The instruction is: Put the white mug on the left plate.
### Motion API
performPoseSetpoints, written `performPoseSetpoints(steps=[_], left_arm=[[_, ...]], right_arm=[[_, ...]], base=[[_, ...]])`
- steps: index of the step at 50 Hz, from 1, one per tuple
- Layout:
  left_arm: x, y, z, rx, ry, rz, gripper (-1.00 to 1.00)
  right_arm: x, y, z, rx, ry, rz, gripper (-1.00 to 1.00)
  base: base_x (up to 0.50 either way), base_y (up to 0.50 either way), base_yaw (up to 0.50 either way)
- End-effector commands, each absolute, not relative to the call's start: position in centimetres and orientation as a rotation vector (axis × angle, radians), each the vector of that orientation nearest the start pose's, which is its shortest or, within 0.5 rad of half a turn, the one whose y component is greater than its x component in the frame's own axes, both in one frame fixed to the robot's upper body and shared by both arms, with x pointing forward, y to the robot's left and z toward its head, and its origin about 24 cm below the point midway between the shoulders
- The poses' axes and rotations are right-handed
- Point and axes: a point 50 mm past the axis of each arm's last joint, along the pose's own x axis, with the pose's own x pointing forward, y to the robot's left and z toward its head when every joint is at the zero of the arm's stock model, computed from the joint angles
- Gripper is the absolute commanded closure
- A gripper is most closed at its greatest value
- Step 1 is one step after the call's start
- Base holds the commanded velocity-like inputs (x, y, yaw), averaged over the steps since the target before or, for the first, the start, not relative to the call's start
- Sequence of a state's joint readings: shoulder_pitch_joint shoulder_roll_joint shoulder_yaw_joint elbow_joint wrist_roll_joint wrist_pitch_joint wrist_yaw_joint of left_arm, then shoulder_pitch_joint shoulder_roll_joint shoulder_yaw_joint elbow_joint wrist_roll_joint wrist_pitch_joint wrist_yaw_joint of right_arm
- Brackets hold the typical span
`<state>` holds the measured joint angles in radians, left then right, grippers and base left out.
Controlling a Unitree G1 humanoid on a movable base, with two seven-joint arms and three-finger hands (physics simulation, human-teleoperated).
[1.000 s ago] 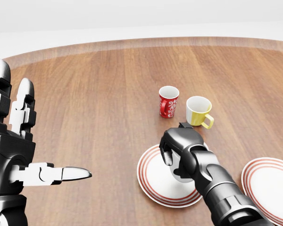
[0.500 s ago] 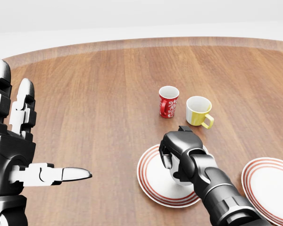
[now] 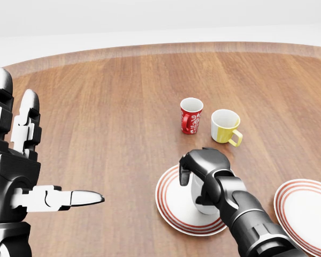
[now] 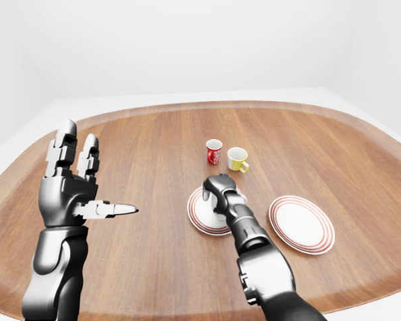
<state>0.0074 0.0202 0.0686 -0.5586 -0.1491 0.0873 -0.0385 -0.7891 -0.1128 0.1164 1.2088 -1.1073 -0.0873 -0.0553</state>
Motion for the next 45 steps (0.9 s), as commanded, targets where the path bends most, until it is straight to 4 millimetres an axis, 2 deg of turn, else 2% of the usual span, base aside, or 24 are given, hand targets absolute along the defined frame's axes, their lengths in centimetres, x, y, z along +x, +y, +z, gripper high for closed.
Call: performPoseSetpoints(steps=[1, 21, 41, 45], left_arm=[[22.6, 16.3, 15.9, -0.097, -0.471, -0.019, -1.00], [22.7, 16.3, 15.8, -0.096, -0.465, -0.020, -1.00], [22.7, 16.2, 15.5, -0.095, -0.452, -0.023, -1.00], [22.7, 16.2, 15.5, -0.095, -0.452, -0.022, -1.00]], right_arm=[[36.1, -12.6, 1.4, -1.333, 0.209, 0.386, -1.00], [34.9, -13.0, -0.4, -1.349, 0.278, 0.449, -1.00], [34.6, -12.8, -0.2, -1.359, 0.256, 0.479, -1.00], [34.4, -12.6, 0.4, -1.339, 0.234, 0.494, -1.00]], base=[[0.00, 0.00, 0.00], [0.00, 0.00, 0.00], [0.00, 0.00, 0.00], [0.00, 0.00, 0.00]])
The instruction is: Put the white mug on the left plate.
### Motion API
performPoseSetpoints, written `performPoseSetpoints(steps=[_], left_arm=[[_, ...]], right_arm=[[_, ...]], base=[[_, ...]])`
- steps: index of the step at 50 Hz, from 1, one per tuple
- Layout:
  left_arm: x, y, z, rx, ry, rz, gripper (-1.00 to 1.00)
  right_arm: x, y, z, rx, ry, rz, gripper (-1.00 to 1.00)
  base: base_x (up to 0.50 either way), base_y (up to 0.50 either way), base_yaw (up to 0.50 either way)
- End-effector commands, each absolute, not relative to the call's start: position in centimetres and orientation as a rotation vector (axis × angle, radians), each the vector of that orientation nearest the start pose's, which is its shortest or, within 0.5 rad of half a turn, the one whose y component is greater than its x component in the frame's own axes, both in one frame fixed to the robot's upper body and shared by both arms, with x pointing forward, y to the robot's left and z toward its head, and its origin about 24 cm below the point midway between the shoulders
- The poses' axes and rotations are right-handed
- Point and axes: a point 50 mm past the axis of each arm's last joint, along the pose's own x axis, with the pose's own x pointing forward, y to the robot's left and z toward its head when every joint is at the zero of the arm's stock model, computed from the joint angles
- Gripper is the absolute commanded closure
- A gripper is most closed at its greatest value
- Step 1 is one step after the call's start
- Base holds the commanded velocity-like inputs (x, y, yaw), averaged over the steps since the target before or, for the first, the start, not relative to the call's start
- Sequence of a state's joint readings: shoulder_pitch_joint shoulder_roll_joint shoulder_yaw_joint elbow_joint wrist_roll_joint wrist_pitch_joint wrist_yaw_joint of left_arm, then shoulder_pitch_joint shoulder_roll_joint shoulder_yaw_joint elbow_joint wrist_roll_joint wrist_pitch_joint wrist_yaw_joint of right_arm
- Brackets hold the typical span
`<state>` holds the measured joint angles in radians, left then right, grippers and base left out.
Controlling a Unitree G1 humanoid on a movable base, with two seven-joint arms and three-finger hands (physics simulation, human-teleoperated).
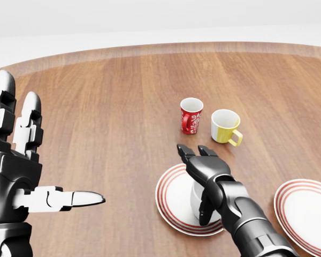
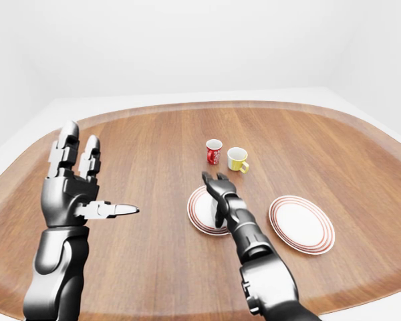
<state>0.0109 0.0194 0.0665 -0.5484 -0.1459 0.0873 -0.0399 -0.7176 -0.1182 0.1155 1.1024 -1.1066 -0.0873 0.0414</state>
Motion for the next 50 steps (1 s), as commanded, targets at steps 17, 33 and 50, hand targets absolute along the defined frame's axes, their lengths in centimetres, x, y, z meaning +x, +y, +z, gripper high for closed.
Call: performPoseSetpoints(steps=[17, 33, 50], left_arm=[[22.7, 16.2, 15.5, -0.095, -0.455, -0.022, -1.00], [22.8, 16.2, 15.6, -0.098, -0.455, -0.024, -1.00], [22.7, 16.3, 15.9, -0.097, -0.470, -0.020, -1.00]], right_arm=[[32.5, -11.1, 2.2, -1.280, 0.164, 0.574, -1.00], [31.3, -10.5, 5.2, -1.272, 0.070, 0.581, -1.00], [30.2, -10.9, 9.9, -1.162, -0.076, 0.545, -1.00]], base=[[0.00, 0.00, 0.00], [0.00, 0.00, 0.00], [0.00, 0.00, 0.00]])
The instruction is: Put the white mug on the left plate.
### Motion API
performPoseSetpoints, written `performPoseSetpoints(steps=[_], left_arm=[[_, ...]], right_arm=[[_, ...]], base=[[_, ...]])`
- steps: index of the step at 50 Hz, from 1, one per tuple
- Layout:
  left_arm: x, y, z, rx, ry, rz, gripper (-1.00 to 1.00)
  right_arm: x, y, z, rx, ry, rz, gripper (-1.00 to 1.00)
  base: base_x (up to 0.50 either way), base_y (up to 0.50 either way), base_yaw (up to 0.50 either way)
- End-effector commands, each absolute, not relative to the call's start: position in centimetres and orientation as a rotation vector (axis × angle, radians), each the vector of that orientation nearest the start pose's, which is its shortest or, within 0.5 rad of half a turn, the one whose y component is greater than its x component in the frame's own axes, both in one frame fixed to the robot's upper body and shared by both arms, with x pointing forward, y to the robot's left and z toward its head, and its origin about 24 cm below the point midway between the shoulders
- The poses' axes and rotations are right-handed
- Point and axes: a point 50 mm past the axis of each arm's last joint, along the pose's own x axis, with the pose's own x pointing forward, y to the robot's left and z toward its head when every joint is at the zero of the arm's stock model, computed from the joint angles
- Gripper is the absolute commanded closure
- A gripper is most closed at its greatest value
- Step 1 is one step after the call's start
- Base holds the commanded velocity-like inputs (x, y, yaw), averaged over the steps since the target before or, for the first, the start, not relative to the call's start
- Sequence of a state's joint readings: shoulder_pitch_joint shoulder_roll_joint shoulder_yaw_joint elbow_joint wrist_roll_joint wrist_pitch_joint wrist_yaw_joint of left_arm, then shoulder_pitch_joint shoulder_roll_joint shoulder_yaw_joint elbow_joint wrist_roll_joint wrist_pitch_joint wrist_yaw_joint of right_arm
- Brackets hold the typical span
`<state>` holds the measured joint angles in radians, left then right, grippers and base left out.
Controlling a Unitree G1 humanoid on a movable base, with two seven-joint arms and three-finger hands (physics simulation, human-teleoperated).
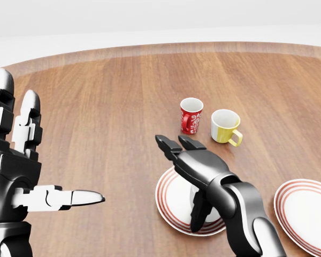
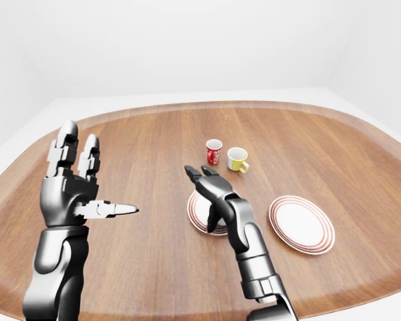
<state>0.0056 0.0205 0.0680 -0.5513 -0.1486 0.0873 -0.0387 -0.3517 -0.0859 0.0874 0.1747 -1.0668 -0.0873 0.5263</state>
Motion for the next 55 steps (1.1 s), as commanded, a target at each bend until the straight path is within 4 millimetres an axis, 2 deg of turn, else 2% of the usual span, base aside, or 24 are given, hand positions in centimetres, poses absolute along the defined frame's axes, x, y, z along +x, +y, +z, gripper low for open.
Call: performPoseSetpoints(steps=[1, 4, 5, 7, 8, 14, 19, 32, 36, 41, 55], left_arm=[[22.7, 16.3, 15.9, -0.097, -0.470, -0.020, -1.00], [22.7, 16.3, 15.9, -0.097, -0.472, -0.021, -1.00], [22.7, 16.3, 15.8, -0.097, -0.467, -0.020, -1.00], [22.7, 16.3, 15.8, -0.096, -0.465, -0.020, -1.00], [22.7, 16.4, 15.8, -0.096, -0.467, -0.018, -1.00], [22.7, 16.4, 15.8, -0.095, -0.468, -0.018, -1.00], [22.7, 16.4, 16.0, -0.095, -0.477, -0.018, -1.00], [22.6, 16.4, 16.2, -0.095, -0.486, -0.016, -1.00], [22.5, 16.4, 16.2, -0.095, -0.484, -0.017, -1.00], [22.6, 16.4, 15.9, -0.094, -0.473, -0.018, -1.00], [22.5, 16.3, 16.1, -0.093, -0.480, -0.019, -1.00]], right_arm=[[30.2, -10.9, 9.9, -1.162, -0.078, 0.546, -1.00], [30.9, -11.1, 10.3, -1.021, -0.119, 0.502, -1.00], [31.3, -11.4, 10.1, -0.927, -0.078, 0.480, -1.00], [31.5, -12.0, 9.6, -0.909, -0.092, 0.442, -1.00], [31.1, -12.4, 9.3, -0.819, -0.063, 0.433, -1.00], [30.6, -14.4, 8.6, -0.549, -0.016, 0.328, -1.00], [29.9, -14.7, 9.9, -0.389, -0.098, 0.336, -1.00], [28.9, -15.1, 8.8, -0.329, -0.074, 0.326, -1.00], [28.3, -15.1, 10.9, -0.185, -0.185, 0.334, -1.00], [27.8, -15.3, 12.4, -0.095, -0.267, 0.346, -1.00], [27.2, -14.7, 11.8, -0.084, -0.251, 0.383, -1.00]], base=[[0.00, 0.00, 0.00], [0.00, 0.00, 0.00], [0.00, 0.00, 0.00], [0.00, 0.00, 0.00], [0.00, 0.00, 0.00], [0.00, 0.00, 0.00], [0.00, 0.00, 0.00], [0.00, 0.00, 0.00], [0.00, 0.00, 0.00], [0.00, 0.00, 0.00], [0.00, 0.00, 0.00]])
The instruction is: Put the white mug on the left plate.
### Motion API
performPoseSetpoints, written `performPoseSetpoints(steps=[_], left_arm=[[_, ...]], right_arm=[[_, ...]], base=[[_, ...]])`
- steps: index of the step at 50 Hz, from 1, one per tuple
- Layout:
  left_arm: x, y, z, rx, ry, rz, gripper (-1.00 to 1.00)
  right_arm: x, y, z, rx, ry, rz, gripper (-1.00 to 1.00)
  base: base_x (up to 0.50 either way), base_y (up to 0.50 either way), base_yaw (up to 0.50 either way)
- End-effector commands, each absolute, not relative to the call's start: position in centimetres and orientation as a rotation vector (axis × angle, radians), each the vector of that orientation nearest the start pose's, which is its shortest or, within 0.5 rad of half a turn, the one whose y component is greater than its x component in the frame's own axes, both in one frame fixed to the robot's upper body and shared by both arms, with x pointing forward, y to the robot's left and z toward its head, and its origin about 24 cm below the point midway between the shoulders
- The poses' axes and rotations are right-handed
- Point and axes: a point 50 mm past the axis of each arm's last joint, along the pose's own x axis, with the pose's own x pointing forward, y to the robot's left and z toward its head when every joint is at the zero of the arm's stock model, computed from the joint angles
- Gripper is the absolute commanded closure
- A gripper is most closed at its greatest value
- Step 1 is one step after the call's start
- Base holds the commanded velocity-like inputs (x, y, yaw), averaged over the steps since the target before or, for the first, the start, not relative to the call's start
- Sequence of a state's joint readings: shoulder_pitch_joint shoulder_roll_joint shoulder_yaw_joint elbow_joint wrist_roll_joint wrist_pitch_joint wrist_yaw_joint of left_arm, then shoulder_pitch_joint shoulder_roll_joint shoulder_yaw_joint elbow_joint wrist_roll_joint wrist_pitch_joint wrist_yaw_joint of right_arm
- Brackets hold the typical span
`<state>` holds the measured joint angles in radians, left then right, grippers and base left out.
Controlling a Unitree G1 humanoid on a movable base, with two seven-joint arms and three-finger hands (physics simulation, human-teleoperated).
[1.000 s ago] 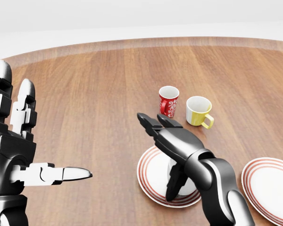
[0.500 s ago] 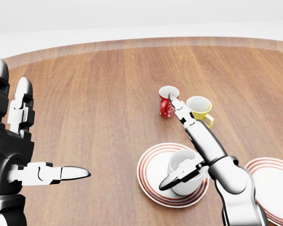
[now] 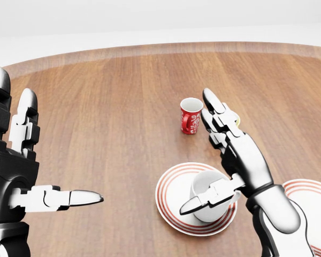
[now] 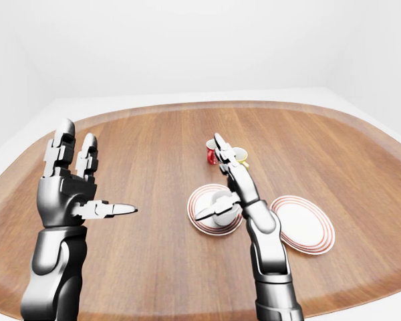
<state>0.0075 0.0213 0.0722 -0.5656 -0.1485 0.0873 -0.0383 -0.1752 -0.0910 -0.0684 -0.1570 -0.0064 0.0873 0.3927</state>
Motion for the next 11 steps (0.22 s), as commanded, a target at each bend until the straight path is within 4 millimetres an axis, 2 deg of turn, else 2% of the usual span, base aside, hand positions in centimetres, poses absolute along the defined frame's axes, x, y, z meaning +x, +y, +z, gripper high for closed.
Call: performPoseSetpoints(steps=[1, 11], left_arm=[[22.51, 16.34, 16.08, -0.094, -0.480, -0.018, -1.00], [22.52, 16.33, 15.94, -0.094, -0.474, -0.018, -1.00]], right_arm=[[27.15, -14.73, 11.78, -0.087, -0.249, 0.384, -1.00], [27.00, -14.56, 11.59, -0.081, -0.244, 0.395, -1.00]], base=[[0.00, 0.00, 0.00], [0.00, 0.00, 0.00]])
